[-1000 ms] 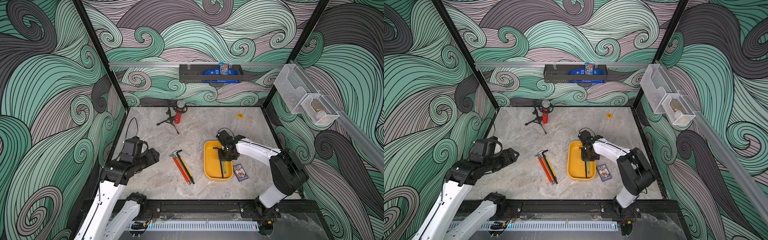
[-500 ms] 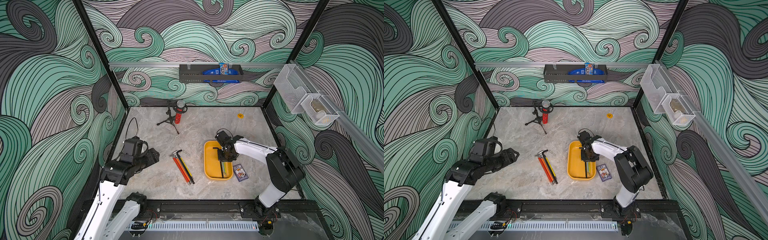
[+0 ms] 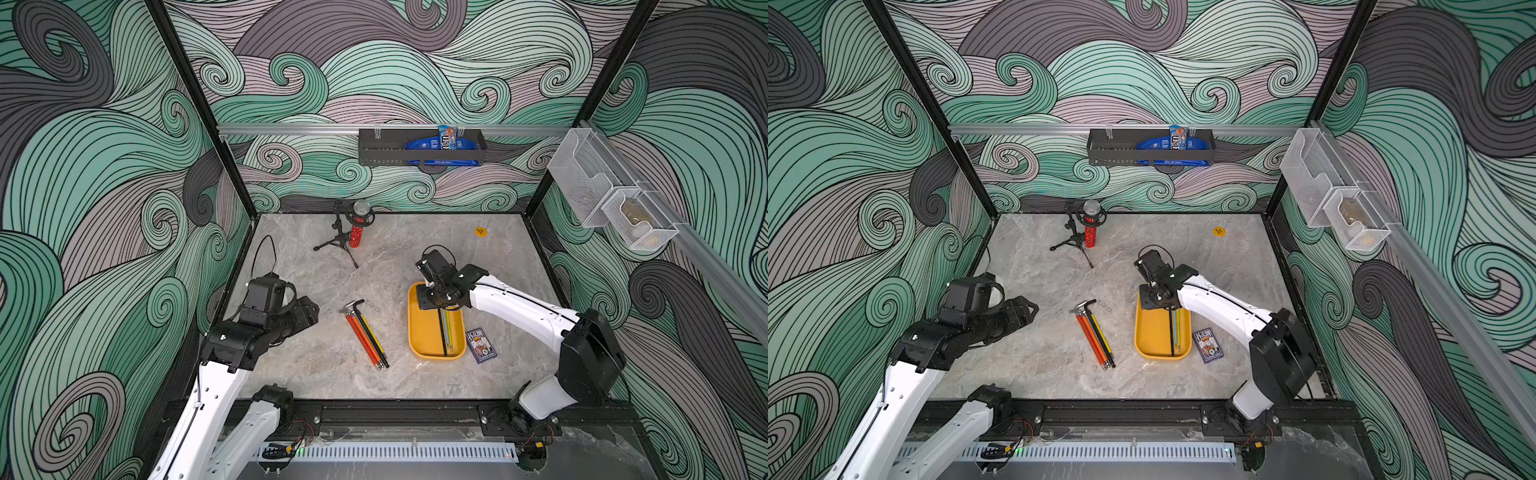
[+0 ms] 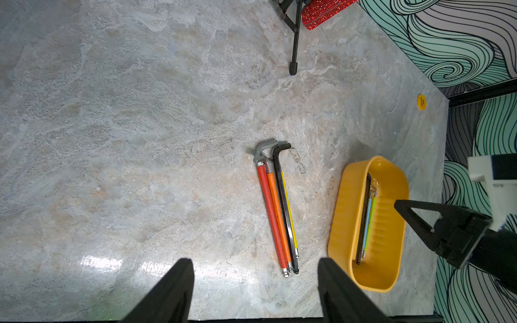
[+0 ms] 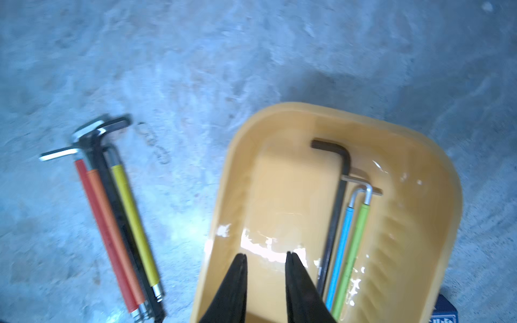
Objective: Put the hex key on the desktop into the storage box
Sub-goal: Pick up the Allen key from the center of the board.
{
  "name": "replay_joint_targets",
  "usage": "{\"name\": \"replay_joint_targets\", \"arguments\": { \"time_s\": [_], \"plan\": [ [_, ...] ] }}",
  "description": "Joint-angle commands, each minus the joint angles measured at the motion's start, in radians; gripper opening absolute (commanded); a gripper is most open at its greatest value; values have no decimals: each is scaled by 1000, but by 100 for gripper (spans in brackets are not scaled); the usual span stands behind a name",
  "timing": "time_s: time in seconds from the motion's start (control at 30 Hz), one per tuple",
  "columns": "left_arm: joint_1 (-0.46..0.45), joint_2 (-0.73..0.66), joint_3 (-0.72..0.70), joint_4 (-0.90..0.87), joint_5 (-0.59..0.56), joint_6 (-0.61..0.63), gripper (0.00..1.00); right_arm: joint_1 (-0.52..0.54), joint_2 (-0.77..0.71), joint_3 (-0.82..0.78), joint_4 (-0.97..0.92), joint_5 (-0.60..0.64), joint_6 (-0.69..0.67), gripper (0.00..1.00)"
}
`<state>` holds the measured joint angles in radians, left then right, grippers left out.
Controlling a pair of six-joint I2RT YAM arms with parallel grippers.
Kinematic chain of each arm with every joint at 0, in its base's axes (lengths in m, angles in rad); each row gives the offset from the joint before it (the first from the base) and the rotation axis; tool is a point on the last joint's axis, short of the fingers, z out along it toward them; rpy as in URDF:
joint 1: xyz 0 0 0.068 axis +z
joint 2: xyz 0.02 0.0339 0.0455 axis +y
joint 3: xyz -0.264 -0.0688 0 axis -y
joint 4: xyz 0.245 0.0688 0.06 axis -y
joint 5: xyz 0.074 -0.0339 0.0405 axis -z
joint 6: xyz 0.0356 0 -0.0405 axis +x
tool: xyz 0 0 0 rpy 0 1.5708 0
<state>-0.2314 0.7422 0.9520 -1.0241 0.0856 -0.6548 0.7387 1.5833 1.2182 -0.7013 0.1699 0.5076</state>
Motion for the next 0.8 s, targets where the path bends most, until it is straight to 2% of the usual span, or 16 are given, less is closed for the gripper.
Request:
{"name": "replay_joint_targets", "arguments": {
  "time_s": [0.0, 0.3, 0.57, 0.77],
  "plan": [
    [-3, -13, 16, 7, -18, 4, 73, 69, 63, 62, -7, -31, -46, 27],
    [-3, -19, 24, -1, -24, 3, 73, 208, 227, 199, -8, -106, -89, 21],
    [-3, -22, 27, -7, -23, 1, 73, 240, 376, 289, -8, -169, -113, 20],
    [-3, -25, 36, -14, -24, 0, 73, 243, 445, 324, -8, -157, -120, 20]
  ]
}}
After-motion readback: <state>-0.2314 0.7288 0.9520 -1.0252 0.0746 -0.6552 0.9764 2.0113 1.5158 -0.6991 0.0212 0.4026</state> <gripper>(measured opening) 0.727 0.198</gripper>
